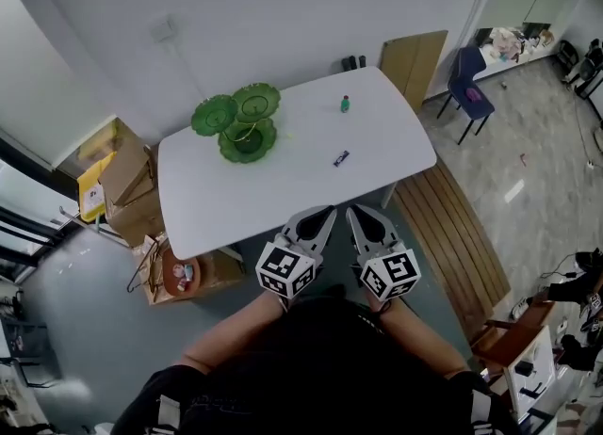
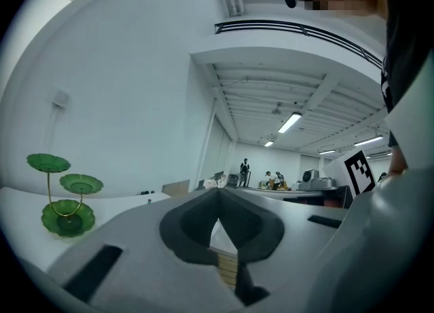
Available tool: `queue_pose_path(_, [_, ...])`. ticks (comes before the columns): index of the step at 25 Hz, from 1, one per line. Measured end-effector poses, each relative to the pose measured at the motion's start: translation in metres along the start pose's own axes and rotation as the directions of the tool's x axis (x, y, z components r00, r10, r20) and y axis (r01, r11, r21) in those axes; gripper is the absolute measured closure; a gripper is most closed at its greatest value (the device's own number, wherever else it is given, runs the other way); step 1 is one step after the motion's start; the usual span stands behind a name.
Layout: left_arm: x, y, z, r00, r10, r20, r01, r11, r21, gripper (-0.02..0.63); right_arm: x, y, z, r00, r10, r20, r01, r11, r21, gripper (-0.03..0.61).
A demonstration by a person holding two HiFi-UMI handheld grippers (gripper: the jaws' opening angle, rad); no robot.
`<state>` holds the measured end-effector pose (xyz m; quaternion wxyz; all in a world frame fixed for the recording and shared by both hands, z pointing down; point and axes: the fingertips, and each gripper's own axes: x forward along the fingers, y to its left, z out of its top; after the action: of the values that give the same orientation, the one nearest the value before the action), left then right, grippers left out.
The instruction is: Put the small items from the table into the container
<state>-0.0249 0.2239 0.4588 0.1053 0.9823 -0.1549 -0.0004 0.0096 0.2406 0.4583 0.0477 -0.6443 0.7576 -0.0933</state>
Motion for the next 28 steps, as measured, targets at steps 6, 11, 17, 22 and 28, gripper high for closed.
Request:
queue_pose_path(6, [0.045,-0.023,-0.008,0.998,-0.055,-0.038,0.054,0.998,-0.01,0.606,-0.021,-0.043,0.003,0.998,-0.058,0.009,0.058,0.998,0.039,0.563])
queue_pose_path(11, [0.068,-0.038,-0.011,0.992,-0.112,-0.059,0.112,0.994,0.003,0.606,-0.028,-0.066,0.003,0.994,-0.105,0.012,0.104,0.993,0.064,0.563])
queue_pose_path(17, [0.094,-0.023,-0.007,0.989,-0.134,-0.058,0.134,0.991,-0.006,0.606,-0.016,-0.088,0.007,0.99,-0.139,0.004,0.139,0.988,0.063,0.563])
queue_pose_path(22, [0.106,-0.006,-0.005,0.985,-0.164,-0.06,0.163,0.986,-0.026,0.606,0.006,-0.096,0.006,0.987,-0.159,-0.013,0.16,0.986,0.055,0.563])
queue_pose_path(28, [0.122,0.035,0.0,0.978,-0.196,-0.065,0.193,0.979,-0.059,0.605,0.052,-0.107,0.004,0.983,-0.181,-0.034,0.183,0.982,0.055,0.563])
